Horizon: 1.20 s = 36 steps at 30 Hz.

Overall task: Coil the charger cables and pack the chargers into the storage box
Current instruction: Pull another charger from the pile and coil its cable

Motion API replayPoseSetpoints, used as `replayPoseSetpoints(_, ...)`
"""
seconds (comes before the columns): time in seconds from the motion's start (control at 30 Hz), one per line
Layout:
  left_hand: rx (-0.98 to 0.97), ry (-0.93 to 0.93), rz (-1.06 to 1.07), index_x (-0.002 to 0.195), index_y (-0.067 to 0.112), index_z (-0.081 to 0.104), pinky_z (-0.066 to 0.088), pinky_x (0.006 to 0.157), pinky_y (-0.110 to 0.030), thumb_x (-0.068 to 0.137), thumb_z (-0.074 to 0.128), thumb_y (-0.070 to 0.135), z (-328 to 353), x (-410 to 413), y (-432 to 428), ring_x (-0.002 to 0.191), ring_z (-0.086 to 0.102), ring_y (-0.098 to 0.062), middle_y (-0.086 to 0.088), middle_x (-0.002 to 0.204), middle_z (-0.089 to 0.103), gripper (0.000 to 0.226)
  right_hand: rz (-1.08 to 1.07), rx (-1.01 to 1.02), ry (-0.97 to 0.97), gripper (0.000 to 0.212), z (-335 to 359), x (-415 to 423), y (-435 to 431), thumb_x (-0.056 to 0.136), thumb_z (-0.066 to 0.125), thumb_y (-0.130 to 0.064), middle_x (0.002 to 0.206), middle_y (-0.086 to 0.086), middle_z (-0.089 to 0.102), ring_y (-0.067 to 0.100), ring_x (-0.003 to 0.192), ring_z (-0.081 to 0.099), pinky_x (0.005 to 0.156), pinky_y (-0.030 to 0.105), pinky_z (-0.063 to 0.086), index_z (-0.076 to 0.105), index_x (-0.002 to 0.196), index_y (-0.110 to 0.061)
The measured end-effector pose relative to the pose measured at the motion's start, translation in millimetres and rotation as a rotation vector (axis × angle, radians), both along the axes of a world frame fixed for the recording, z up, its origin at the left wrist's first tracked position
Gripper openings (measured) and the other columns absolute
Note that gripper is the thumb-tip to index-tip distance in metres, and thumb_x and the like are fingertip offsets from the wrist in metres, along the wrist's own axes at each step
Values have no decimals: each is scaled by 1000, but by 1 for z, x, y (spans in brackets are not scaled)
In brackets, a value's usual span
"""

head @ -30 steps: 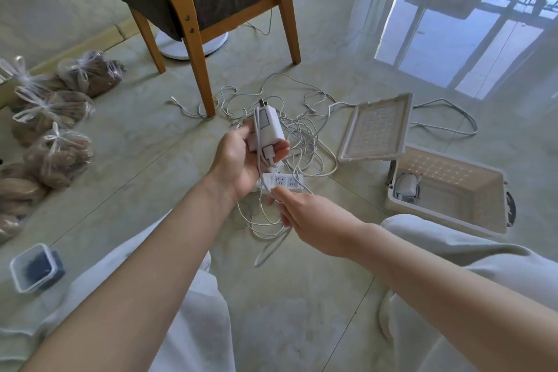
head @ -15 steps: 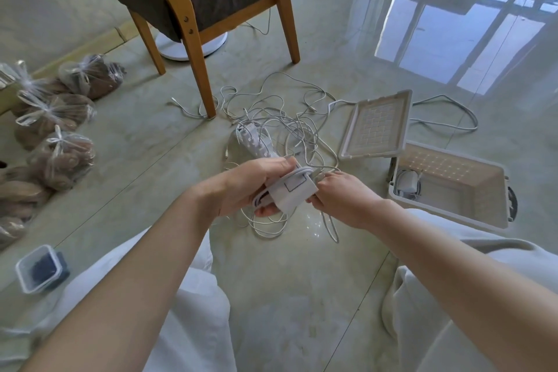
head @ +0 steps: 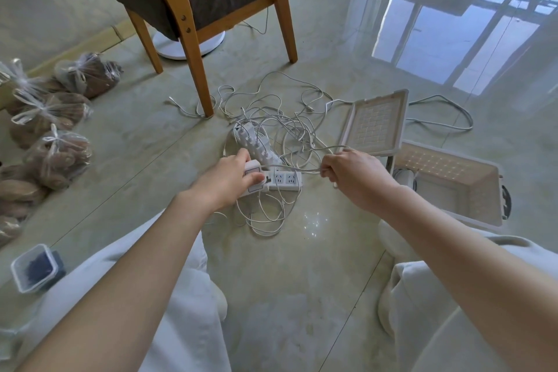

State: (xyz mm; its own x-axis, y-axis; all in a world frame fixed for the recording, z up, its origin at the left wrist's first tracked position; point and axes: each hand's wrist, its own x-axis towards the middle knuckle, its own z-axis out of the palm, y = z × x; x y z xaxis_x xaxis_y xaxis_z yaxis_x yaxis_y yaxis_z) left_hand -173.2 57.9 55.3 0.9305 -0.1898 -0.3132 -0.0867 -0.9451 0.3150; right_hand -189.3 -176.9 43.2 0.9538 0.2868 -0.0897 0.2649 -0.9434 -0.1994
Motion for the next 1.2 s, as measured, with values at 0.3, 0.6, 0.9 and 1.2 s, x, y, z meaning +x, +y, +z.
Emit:
replayPoseSetpoints(0.3,-261,-110,225,111,4,36,40,79,-33,98,44,30,-11,8,-13,106,53,-36,-19,121,51,30,244,141,64,25,18,-40,45,101,30,-29,93,4,64,28,82,61,69,36,46,52,107,-18)
replayPoseSetpoints(0.6,-1239,289,638,96,3,45,55,54,-30,104,28,30,5,5,-51,50,59,-18,-15,75,56,33,151,453,205,10,0,-48,67,95,38,-12,84,9,65,27,61,51,60,37,46,40,105,-14)
replayPoseSetpoints(0.9,-1632,672,640,85,4,54,32,33,-12,102,20,25,38,8,-50,33,43,-13,-9,62,52,43,26,549,291,10,-16,-16,39,95,46,-15,67,-8,55,16,64,51,57,17,38,54,92,-10)
replayPoseSetpoints(1.2,-1103,687,284,76,2,55,19,31,-10,100,22,47,47,9,-24,28,32,-12,-11,55,43,60,168,260,131,23,-13,3,19,97,41,-17,79,-8,64,15,81,51,69,21,31,62,86,-16)
